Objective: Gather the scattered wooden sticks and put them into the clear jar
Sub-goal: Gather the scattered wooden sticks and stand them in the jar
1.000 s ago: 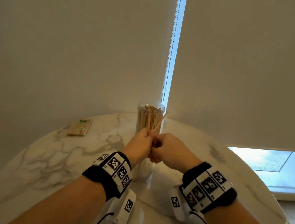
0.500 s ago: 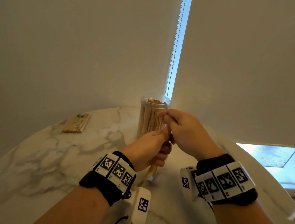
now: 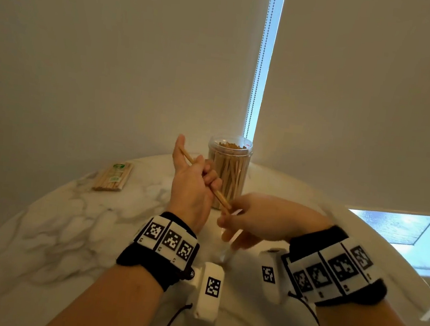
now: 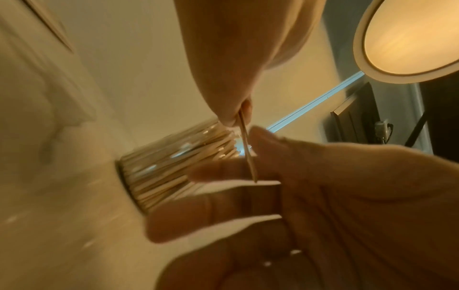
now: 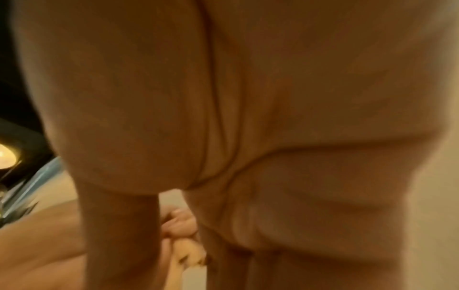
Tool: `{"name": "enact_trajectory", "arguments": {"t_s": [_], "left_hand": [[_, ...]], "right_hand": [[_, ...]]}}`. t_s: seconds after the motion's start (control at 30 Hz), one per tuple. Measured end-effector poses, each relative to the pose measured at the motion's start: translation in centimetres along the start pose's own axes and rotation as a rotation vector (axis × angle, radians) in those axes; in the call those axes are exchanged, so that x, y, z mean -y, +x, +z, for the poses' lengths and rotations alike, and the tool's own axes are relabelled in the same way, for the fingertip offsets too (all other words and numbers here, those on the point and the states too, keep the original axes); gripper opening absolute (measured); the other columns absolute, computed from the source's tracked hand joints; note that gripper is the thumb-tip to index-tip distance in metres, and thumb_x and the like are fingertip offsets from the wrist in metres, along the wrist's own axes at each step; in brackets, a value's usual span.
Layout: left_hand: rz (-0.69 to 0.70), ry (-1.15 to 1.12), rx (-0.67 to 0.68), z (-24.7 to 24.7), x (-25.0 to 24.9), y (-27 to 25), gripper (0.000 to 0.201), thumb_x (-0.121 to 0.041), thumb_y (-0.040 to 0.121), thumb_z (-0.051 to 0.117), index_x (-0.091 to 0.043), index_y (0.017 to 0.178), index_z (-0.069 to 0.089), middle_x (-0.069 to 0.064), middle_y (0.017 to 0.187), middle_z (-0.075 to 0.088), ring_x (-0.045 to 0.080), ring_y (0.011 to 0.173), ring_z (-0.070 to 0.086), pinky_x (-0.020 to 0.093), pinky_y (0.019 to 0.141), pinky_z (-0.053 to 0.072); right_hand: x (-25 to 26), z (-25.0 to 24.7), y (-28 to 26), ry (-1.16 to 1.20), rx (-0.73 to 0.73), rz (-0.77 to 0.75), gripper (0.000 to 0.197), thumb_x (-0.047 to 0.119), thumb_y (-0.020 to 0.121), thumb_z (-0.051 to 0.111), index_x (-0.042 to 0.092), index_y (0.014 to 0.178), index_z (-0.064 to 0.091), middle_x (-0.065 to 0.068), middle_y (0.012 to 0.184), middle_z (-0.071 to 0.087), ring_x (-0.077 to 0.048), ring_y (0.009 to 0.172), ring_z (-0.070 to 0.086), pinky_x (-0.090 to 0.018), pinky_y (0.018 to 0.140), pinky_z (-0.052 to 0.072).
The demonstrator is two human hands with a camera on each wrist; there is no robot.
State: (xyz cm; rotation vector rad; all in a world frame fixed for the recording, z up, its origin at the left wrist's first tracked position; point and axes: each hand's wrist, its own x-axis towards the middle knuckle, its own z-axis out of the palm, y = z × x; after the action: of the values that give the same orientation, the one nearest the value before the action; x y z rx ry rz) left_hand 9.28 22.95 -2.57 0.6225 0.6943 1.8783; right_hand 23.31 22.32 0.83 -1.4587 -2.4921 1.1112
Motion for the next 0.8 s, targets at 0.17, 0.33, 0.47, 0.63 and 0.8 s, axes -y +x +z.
{"name": "enact_trajectory", "arguments": {"t_s": [0.17, 0.33, 0.47, 0.63, 0.8], "left_hand": [[0.003, -0.066, -0.057, 0.7, 0.5, -0.1, 0.011, -0.021, 0.103, 0.038, -0.022, 0.110, 0.047, -0.001, 0.064, 0.036, 0.010, 0.050, 0.028, 0.026, 0.049, 0.028], [-0.002, -0.110, -0.134, 0.3, 0.2, 0.2, 0.030, -0.039, 0.104, 0.039, -0.016, 0.087, 0.051, 0.000, 0.062, 0.037, 0.012, 0.047, 0.035, 0.027, 0.048, 0.040], [0.034, -0.023, -0.160, 0.0, 0.4, 0.0, 0.026, -0.014, 0.104, 0.033, -0.021, 0.119, 0.053, 0.003, 0.067, 0.051, 0.016, 0.055, 0.051, 0.033, 0.059, 0.054], [-0.006, 0.033, -0.103, -0.1, 0.1, 0.2, 0.030, -0.034, 0.106, 0.037, -0.014, 0.095, 0.057, 0.004, 0.068, 0.061, 0.020, 0.066, 0.061, 0.038, 0.072, 0.055], [0.016, 0.183, -0.007, 0.3, 0.8, -0.2, 0.025, -0.026, 0.108, 0.035, -0.023, 0.122, 0.056, 0.005, 0.090, 0.074, 0.017, 0.082, 0.070, 0.038, 0.074, 0.054]], "right_hand": [[0.0, 1.0, 1.6, -0.054, -0.161, -0.045, 0.019, 0.023, 0.101, 0.050, 0.016, 0.095, 0.067, 0.003, 0.076, 0.063, -0.009, 0.061, 0.055, -0.024, 0.062, 0.049], [0.1, 0.9, 1.6, 0.048, -0.182, -0.032, 0.032, 0.043, 0.101, 0.046, 0.019, 0.096, 0.066, 0.000, 0.083, 0.059, -0.011, 0.067, 0.051, -0.025, 0.062, 0.045], [0.4, 0.8, 1.5, 0.070, -0.316, -0.109, 0.035, 0.034, 0.105, 0.043, 0.027, 0.077, 0.062, 0.007, 0.073, 0.058, -0.005, 0.061, 0.048, -0.020, 0.059, 0.037], [-0.2, -0.1, 1.1, 0.097, -0.352, -0.098, 0.033, 0.034, 0.105, 0.044, 0.024, 0.091, 0.071, -0.004, 0.080, 0.059, -0.010, 0.059, 0.047, -0.024, 0.056, 0.039], [-0.1, -0.2, 1.0, 0.195, -0.332, -0.100, 0.038, 0.039, 0.106, 0.039, 0.015, 0.103, 0.068, -0.006, 0.078, 0.054, -0.012, 0.056, 0.045, -0.027, 0.052, 0.042]]}}
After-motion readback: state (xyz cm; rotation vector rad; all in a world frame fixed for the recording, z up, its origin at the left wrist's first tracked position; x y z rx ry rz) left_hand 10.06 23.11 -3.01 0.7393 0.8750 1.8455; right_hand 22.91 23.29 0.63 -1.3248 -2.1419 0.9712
